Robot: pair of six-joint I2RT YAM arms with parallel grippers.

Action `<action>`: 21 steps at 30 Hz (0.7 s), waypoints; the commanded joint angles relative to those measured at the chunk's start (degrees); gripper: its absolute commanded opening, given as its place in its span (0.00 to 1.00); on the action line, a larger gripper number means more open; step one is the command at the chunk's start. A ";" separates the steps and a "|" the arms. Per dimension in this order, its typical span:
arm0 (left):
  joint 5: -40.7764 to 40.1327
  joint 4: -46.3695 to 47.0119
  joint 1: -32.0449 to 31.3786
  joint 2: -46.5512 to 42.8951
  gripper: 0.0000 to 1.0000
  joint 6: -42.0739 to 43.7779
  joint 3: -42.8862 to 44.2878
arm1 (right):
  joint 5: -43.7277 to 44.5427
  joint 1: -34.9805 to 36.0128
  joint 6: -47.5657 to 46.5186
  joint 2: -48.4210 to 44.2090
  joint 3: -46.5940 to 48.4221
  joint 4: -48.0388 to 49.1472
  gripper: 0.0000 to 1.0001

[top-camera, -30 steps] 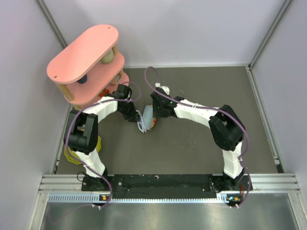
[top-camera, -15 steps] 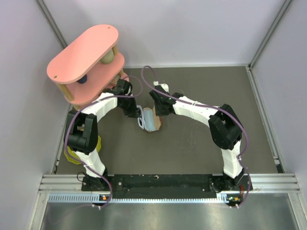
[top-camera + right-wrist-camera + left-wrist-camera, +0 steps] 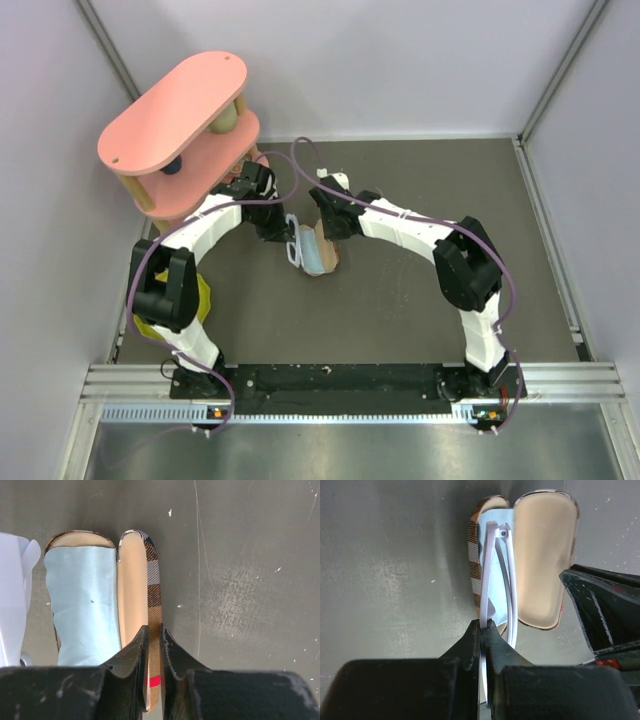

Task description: Organize the sunglasses

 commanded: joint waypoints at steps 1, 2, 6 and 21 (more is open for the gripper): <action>1.09 1.17 -1.33 -2.90 0.00 0.06 0.15 | 0.62 0.58 -0.66 0.84 3.68 0.25 0.07; 0.74 0.56 -1.68 -2.73 0.00 -0.02 0.94 | 0.88 0.58 -0.66 0.75 3.86 0.25 0.07; 0.29 -0.41 -2.56 -1.23 0.00 0.15 2.18 | 2.02 0.93 -1.01 0.84 4.56 -0.10 0.08; -5.67 -1.20 -3.97 2.20 0.00 -0.55 1.04 | 5.80 3.13 -2.86 1.72 7.46 -1.86 0.09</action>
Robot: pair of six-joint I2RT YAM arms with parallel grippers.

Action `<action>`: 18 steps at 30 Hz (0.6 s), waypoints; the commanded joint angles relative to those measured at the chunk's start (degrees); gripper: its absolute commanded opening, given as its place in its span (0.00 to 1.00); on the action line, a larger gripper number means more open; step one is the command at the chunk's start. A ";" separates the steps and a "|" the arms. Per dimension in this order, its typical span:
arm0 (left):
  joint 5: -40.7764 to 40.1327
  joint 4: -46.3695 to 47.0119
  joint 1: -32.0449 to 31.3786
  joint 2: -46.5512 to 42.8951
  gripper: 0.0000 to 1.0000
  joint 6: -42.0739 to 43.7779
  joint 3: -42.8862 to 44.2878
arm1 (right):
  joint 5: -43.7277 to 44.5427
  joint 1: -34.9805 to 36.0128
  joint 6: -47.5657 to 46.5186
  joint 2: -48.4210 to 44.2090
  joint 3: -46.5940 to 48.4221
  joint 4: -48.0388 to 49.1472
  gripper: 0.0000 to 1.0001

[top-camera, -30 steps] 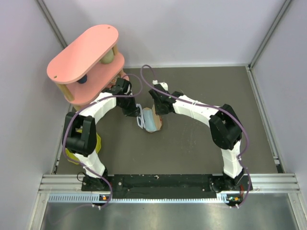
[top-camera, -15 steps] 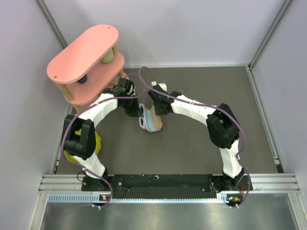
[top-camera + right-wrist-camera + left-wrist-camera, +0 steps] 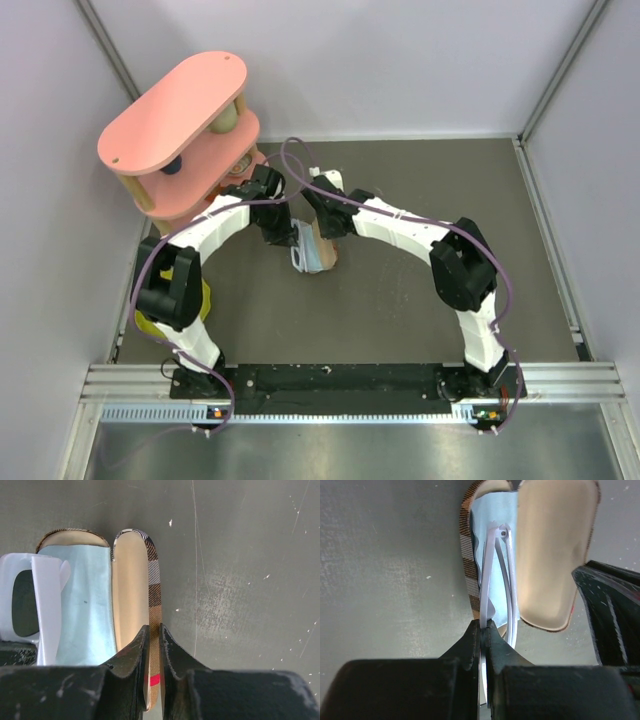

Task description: Organize the sunglasses

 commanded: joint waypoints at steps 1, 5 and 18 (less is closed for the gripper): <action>-3.82 -0.46 -0.51 1.80 0.00 0.15 0.71 | 1.82 1.19 -0.78 0.17 3.59 0.72 0.10; -5.58 -0.46 -0.60 3.30 0.00 0.06 0.88 | 1.65 1.71 -0.96 0.61 4.12 0.72 0.10; -8.84 -2.83 -1.74 6.64 0.00 -0.29 3.87 | 1.91 3.56 -1.57 2.19 6.49 0.02 0.10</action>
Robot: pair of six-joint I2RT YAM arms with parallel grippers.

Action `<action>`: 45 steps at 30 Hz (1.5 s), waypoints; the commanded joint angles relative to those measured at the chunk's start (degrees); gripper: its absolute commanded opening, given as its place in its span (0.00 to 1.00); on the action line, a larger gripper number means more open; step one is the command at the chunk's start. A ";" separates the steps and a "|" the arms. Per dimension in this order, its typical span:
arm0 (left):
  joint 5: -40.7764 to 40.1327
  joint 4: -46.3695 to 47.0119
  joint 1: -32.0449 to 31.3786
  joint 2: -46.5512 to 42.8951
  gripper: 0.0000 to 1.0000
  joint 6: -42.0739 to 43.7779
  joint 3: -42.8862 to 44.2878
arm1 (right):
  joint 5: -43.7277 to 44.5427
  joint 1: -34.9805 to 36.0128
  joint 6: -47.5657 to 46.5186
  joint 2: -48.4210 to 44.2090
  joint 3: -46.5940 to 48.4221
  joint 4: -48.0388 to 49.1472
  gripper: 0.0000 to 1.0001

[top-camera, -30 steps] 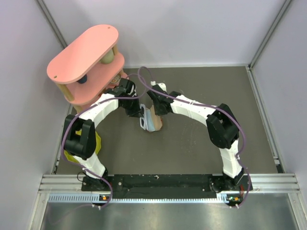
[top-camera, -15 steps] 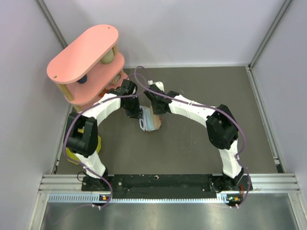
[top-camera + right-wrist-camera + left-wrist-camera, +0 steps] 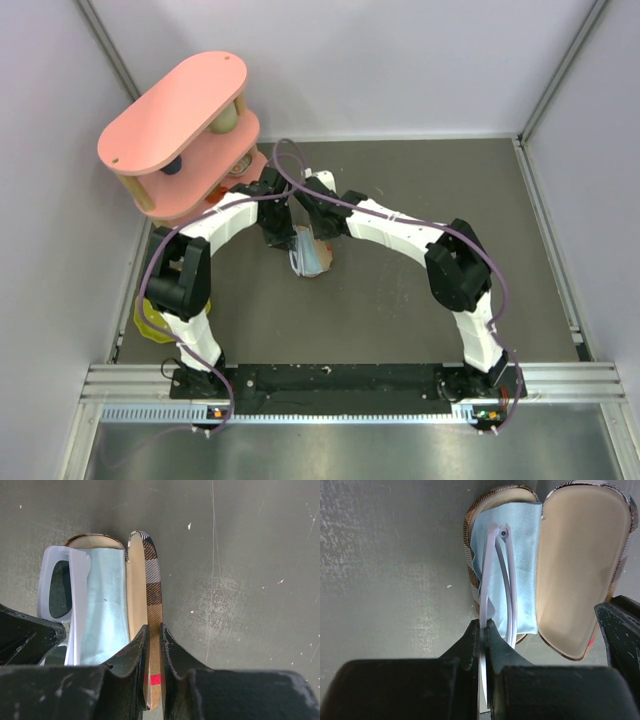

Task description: Organize the sunglasses

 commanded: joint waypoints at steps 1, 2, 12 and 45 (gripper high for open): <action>-2.65 -0.91 -0.87 1.70 0.00 0.34 2.38 | 1.32 1.68 -1.12 0.86 3.96 0.24 0.10; -2.48 -1.00 -0.96 1.70 0.00 0.17 2.39 | 1.41 1.77 -1.20 0.94 4.13 0.24 0.10; -0.98 -1.09 -1.31 1.52 0.18 -0.36 3.44 | 1.23 1.86 -0.59 1.03 4.31 0.06 0.09; 1.21 -1.18 2.72 -2.87 0.50 0.61 3.27 | 1.15 2.12 -0.68 0.77 3.87 0.06 0.00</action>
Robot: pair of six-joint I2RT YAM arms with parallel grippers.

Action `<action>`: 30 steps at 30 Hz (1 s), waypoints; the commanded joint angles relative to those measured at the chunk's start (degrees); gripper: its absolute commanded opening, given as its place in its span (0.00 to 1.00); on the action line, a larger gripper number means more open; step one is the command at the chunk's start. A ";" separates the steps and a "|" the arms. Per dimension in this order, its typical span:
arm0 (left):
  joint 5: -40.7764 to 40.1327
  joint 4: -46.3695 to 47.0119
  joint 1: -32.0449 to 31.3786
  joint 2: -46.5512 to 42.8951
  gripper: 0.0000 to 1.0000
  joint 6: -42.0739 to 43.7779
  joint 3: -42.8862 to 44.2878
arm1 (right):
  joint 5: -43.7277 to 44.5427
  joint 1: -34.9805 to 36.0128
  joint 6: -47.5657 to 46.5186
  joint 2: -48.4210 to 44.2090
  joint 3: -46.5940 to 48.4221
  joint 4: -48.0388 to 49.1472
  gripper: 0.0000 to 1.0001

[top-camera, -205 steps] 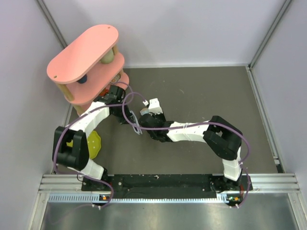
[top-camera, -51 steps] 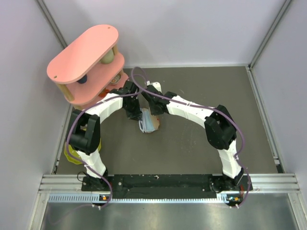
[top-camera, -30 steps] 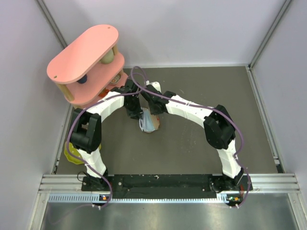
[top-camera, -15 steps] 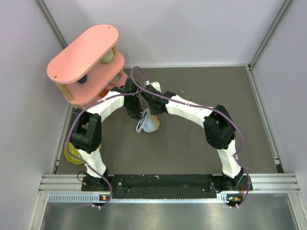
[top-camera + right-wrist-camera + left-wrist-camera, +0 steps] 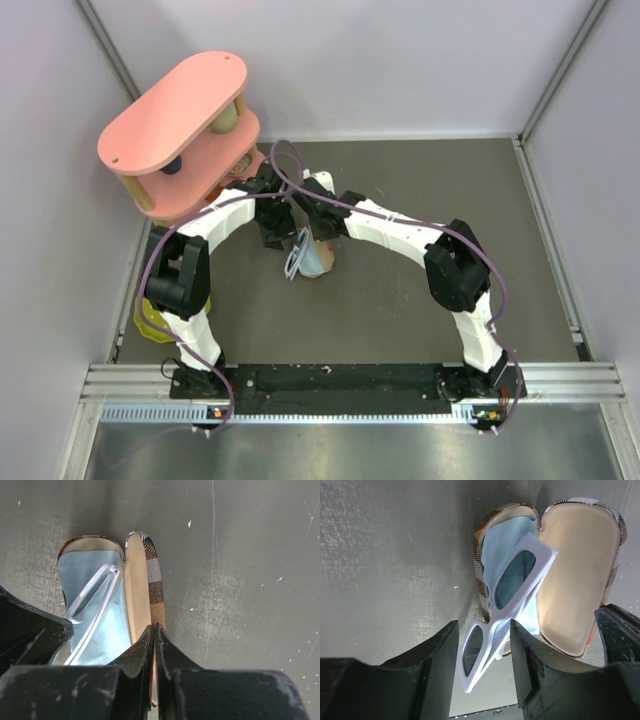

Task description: Organize the sunglasses

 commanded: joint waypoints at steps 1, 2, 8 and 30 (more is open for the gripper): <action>2.39 1.64 2.36 -3.68 0.50 0.32 0.62 | 0.32 1.77 -0.83 0.31 3.04 1.35 0.00; 3.53 3.39 2.89 -4.29 0.50 -0.03 -0.69 | 0.32 1.77 -0.83 0.22 2.96 1.35 0.00; 9.51 12.53 6.14 -3.60 0.44 -3.11 -6.05 | 0.49 1.77 -0.92 -0.04 2.34 1.61 0.00; 11.37 22.83 9.04 1.77 0.38 -2.50 -8.08 | 0.14 1.77 -1.18 -0.66 -0.12 3.46 0.00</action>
